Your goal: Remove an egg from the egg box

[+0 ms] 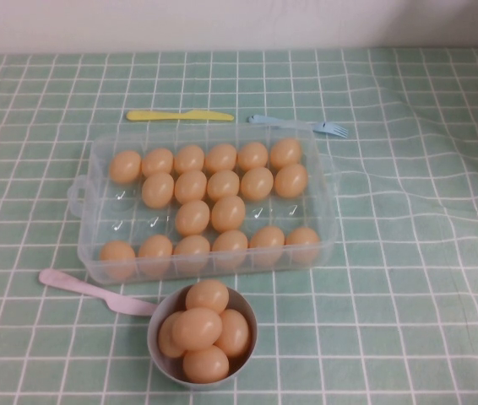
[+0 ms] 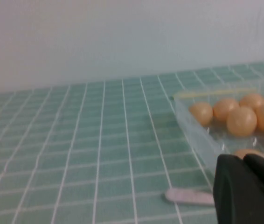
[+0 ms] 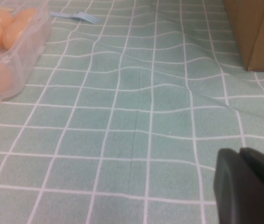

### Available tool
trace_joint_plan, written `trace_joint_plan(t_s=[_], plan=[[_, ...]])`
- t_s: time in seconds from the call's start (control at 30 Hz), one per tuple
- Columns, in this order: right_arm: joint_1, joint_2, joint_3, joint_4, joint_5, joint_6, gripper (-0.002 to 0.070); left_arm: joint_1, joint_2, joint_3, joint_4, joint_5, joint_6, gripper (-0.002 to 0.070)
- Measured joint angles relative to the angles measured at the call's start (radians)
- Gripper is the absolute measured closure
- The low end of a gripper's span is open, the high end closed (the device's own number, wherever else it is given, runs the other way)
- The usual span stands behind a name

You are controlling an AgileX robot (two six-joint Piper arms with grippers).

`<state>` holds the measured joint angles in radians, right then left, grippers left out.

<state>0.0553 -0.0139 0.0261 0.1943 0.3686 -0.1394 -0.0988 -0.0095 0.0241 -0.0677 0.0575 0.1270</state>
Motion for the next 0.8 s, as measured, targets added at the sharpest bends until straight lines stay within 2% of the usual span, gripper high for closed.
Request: trace_joint_plan(t_s=[0.17,0.27,0.8], plan=[[0.0,0.0,0.0,0.0,0.0,0.0,0.0694,0.002,0.0,0.0,0.021,0.23,0.0,0.0677],[0.0,0.0,0.0,0.0,0.0,0.0,0.0694,0.002,0.0,0.002,0.033,0.305,0.0,0.0677],[0.0,0.0,0.0,0.0,0.0,0.0,0.0694,0.002,0.0,0.002,0.035,0.314,0.0,0.0678]])
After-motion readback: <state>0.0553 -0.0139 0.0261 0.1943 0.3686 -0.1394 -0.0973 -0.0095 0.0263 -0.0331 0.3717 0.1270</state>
